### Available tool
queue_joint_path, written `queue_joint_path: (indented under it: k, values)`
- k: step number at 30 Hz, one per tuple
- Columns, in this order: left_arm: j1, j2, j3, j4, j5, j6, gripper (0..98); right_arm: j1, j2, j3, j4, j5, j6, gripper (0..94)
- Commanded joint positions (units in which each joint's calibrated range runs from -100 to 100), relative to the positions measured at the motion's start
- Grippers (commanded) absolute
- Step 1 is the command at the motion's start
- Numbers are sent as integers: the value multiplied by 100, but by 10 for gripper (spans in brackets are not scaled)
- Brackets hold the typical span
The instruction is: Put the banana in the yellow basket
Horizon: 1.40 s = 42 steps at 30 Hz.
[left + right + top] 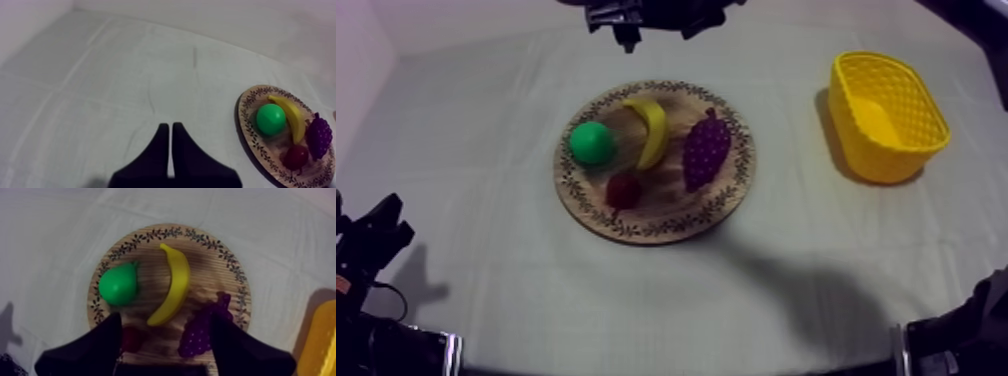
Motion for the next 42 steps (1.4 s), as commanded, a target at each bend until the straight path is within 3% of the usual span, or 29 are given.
queue_joint_path:
  k: [1,15,24,32,35,39,42]
  values:
    - [2,0,1,0,0,1,0,36,182,67,-49,-148,-3,511]
    - [2,0,1,0,0,2,0,310,1696,28,-374,-1151,184,513]
    - [2,0,1,0,0,1,0,354,2535,-436,-577,-1500,385,512]
    - [2,0,1,0,0,0,0,399,3064,-927,-585,-1555,405,495]
    - [2,0,1,0,0,0,0,418,3205,-1078,-570,-1565,389,403]
    - [2,0,1,0,0,0,0,430,3315,-1187,-551,-1572,365,206]
    - [2,0,1,0,0,0,0,433,3322,-1187,-538,-1571,352,132]
